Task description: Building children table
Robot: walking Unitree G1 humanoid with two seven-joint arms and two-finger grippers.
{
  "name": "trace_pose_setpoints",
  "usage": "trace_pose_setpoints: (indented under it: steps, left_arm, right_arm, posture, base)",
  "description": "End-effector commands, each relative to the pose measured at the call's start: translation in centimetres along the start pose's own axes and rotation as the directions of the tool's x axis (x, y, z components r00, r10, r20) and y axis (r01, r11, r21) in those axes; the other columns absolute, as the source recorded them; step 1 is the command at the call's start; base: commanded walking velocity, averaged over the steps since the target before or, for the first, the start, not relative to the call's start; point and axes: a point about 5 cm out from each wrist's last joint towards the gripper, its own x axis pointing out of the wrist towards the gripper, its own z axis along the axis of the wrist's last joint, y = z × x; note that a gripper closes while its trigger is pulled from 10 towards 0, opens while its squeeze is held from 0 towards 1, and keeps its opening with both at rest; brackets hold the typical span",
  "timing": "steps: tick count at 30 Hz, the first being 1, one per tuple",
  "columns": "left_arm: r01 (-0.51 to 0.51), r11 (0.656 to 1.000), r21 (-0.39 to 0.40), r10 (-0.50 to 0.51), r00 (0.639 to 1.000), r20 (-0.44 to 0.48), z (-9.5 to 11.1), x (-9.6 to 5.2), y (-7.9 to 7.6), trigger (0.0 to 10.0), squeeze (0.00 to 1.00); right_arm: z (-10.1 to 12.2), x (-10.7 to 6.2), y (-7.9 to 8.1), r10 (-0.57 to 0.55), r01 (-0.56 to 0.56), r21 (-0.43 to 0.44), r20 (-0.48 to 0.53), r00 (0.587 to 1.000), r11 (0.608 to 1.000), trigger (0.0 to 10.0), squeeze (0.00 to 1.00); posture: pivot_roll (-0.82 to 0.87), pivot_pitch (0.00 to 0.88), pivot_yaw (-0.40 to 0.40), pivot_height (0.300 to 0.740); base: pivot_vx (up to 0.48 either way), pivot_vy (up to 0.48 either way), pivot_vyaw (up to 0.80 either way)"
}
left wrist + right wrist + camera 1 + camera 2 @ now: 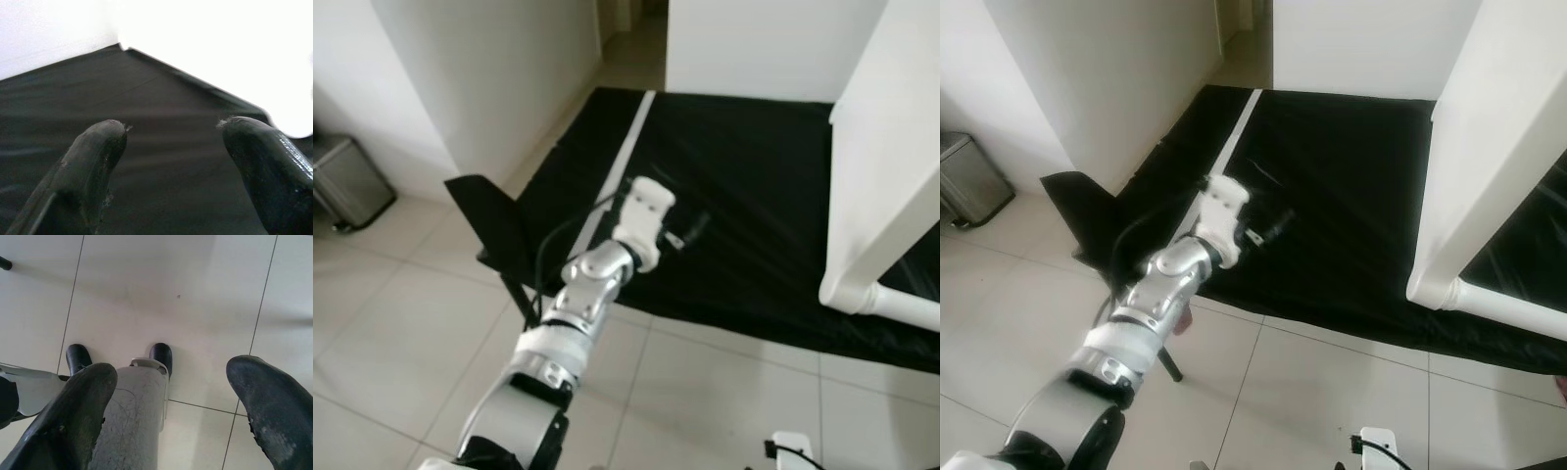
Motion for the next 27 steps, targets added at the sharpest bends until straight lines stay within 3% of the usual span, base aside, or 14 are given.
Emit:
trace_pose_setpoints:
  steps: [1,7,11,16,19,27]
  left_arm:
    - [0.041,0.999,0.026,-0.041,0.999,-0.001,0.0,0.0,-0.5,10.0,0.0]
    - [0.116,0.993,0.005,-0.116,0.993,0.01,0.8,1.3,-2.1,10.0,0.0]
    - [0.205,0.979,0.013,-0.205,0.979,0.011,1.6,3.5,-5.5,10.0,0.0]
    - [0.245,0.97,-0.006,-0.245,0.97,-0.006,1.5,4.0,-6.8,10.0,0.0]
    - [0.246,0.969,-0.021,-0.247,0.969,-0.033,1.4,5.0,-8.5,10.0,0.0]
    - [0.23,0.969,-0.088,-0.234,0.972,-0.038,2.1,6.0,-9.5,10.0,0.0]
  right_arm:
    - [-0.6,-0.2,0.0,-0.006,0.006,0.005,-0.023,1.0,1.0,10.0,0.0]
    - [-0.6,-0.1,0.0,-0.008,0.008,0.007,-0.024,1.0,1.0,10.0,0.0]
    - [-0.6,-0.1,0.0,-0.012,0.012,0.011,-0.025,1.0,1.0,10.0,0.0]
    - [-0.5,-0.1,0.1,-0.015,0.015,0.018,-0.019,1.0,1.0,10.0,0.0]
    - [-0.4,-0.2,-0.1,-0.029,0.029,0.032,0.008,1.0,0.999,10.0,0.0]
    - [-1.0,-0.5,-0.7,-0.056,0.056,0.07,0.005,0.998,0.996,10.0,0.0]
  posture:
    - [0.0,0.053,0.084,0.74]
    - [0.0,0.056,0.087,0.74]
    - [0.0,0.066,0.097,0.74]
    - [-0.01,0.073,0.107,0.74]
    - [-0.01,0.076,0.114,0.74]
    - [-0.02,0.079,0.127,0.74]
  base:
    - [0.0,0.0,0.0]
    - [0.0,0.0,0.0]
    - [0.0,0.0,0.0]
    - [0.0,0.0,0.0]
    - [0.0,0.0,0.0]
    - [0.0,0.0,0.0]
